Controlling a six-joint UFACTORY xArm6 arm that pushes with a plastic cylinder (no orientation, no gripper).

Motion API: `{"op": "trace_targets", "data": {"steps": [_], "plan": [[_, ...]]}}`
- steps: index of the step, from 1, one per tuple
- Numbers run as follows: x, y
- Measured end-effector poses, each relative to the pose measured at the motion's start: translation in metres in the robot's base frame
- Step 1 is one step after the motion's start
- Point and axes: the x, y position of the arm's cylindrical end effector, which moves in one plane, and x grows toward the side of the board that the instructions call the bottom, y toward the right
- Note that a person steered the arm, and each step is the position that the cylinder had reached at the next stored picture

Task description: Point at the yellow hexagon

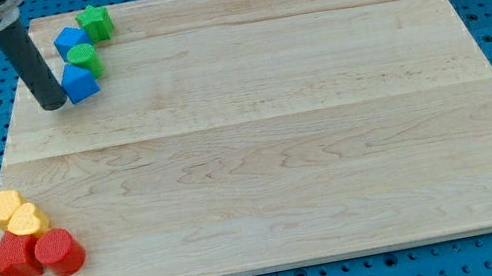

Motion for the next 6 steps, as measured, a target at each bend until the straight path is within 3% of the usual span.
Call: {"op": "trace_targets", "data": {"steps": [4,6], "plan": [[0.023,0.002],[0.074,-0.084]]}}
